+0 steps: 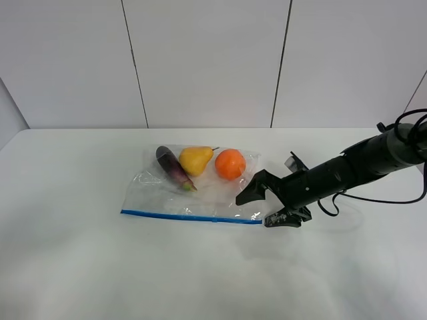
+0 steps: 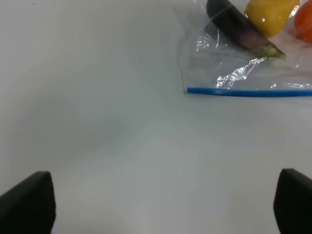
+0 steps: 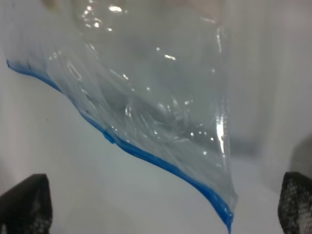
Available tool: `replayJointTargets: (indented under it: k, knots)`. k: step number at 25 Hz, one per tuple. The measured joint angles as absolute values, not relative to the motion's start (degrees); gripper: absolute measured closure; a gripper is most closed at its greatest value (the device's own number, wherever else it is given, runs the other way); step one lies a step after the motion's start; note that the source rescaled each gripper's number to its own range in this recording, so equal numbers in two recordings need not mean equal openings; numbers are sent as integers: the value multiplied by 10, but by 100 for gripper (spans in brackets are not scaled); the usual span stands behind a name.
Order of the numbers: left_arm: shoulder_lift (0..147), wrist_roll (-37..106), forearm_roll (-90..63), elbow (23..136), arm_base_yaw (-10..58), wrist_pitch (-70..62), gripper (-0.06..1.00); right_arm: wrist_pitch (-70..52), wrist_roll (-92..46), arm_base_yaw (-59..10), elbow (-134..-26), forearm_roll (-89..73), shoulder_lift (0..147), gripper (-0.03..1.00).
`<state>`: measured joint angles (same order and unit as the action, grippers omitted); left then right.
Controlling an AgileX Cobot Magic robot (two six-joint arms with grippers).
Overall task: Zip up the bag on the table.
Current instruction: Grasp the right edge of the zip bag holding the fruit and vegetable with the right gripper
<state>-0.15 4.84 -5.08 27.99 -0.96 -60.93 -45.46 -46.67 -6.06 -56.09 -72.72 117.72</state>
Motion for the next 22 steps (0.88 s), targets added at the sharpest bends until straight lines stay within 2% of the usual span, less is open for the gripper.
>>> replayJointTargets:
  k: [17,22]
  knots:
    - [-1,48,-51,280,-10,-609,-6,-449,-499,-61,-561,-754,1177,-3]
    - [-1,48,-51,280,-10,-609,-6,-445,-503,-84,-561,-754,1177,-3]
